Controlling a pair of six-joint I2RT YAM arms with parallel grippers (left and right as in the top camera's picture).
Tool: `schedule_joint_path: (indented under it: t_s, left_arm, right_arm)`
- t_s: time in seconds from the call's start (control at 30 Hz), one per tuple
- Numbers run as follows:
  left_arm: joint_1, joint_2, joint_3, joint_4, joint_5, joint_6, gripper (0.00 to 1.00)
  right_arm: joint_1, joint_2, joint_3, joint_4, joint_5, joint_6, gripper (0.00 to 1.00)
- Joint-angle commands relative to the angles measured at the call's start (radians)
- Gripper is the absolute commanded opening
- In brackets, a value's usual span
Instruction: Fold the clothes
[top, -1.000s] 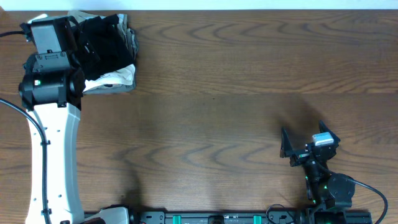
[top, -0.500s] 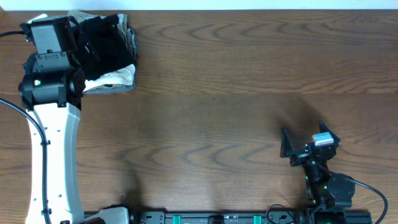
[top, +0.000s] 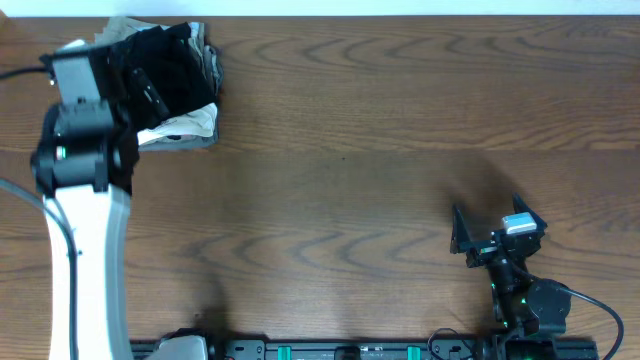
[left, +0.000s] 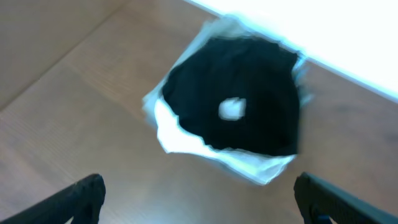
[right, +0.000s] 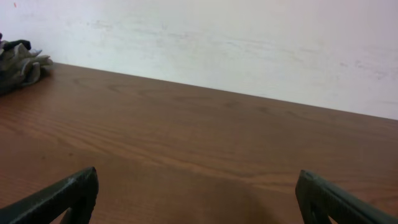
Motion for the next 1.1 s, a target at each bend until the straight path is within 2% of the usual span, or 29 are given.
schedule_joint_path:
  t_s: [0.0,0.13,0.37,0.53,0.77,0.97,1.07]
  left_arm:
    - [-0.002,-0.135,-0.143,0.118,0.143,-0.016,0.98]
    - [-0.002,-0.304,-0.426,0.353,0.237,-0.032,0.98]
    - [-0.003,-0.568,-0.903,0.702,0.243,-0.187,0.98]
    - [-0.033,-0.709,-1.136,0.895,0.251,-0.175,0.98]
    - [-0.100,-0.913,-1.316,0.961,0.253,0.021,0.98]
    - [-0.107,-1.055,-1.407,0.954,0.253,0.061,0.98]
    - [-0.107,-1.112,-1.405,0.869,0.253,0.091,0.98]
  right_arm:
    - [0.011,-0.006,-0.003,-0.001,-0.004,-0.006,0.99]
    - [0.011,-0.006,-0.003,-0.001,-0.004,-0.006,0.99]
    - [0.011,-0.006,-0.003,-0.001,-0.004,-0.006,0.99]
    - [0.011,-0.006,-0.003,-0.001,-0.004,-0.006,0.99]
    - [0.011,-0.006,-0.003,-0.001,-0.004,-0.006,0.99]
    - [0.011,-0.006,-0.003,-0.001,-0.004,-0.006,0.99]
    - [0.011,-0.006,-0.003,-0.001,-0.004,-0.006,0.99]
